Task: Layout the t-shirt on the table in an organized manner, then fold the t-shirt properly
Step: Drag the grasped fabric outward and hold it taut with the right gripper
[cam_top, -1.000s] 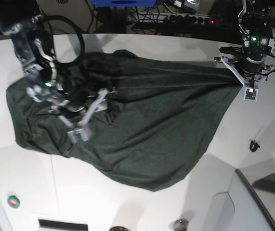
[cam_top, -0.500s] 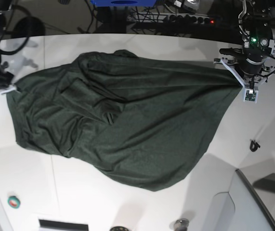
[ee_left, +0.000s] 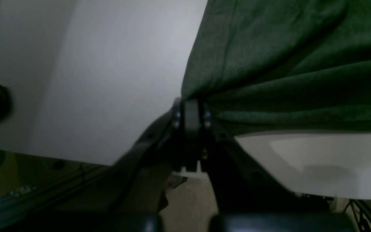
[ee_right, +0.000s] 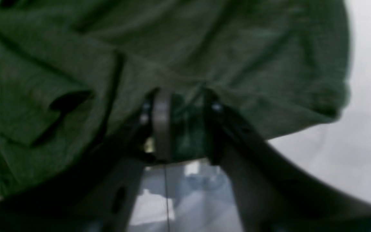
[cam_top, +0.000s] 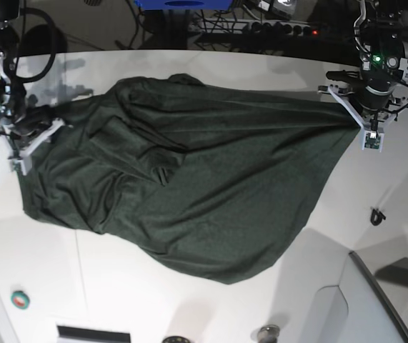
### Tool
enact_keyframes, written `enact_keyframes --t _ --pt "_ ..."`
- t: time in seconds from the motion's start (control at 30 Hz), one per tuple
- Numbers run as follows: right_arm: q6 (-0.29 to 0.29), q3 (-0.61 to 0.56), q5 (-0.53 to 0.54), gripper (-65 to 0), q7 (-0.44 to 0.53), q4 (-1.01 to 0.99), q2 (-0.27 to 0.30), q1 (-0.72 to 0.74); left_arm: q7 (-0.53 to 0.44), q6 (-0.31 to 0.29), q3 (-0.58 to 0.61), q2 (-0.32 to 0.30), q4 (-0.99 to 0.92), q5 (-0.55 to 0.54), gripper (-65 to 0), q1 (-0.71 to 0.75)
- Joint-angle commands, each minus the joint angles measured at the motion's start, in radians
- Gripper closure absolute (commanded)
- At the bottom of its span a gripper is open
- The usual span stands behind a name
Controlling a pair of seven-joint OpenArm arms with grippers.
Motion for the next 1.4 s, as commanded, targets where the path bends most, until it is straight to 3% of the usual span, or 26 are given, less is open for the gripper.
enact_keyframes --t 0.0,0.9,0.97,1.07,1.37 --pt "0.008 0.000 -0.001 -19.8 0.017 0.018 0.025 0.009 -0.013 0.006 -0.007 -0.011 0.015 0.007 0.0 0.001" --pt "0.008 -0.012 -0.003 -20.3 0.018 -0.217 0.048 0.126 -0.013 0.006 -0.007 -0.013 0.014 0.007 0.0 0.004" --pt "0.008 -0.012 -0.003 -17.3 0.018 -0.215 0.045 0.125 -0.013 0.006 -0.007 -0.013 0.014 0.007 0.0 0.004" --pt "0.008 -0.006 -0.003 -1.2 0.018 -0.180 0.044 0.115 -0.013 0.006 -0.007 -0.013 0.014 0.007 0.0 0.004" --pt "0.002 0.114 -0.001 -0.8 0.012 0.059 0.030 -0.047 -0.013 0.006 -0.007 -0.013 0.015 0.007 0.0 0.005"
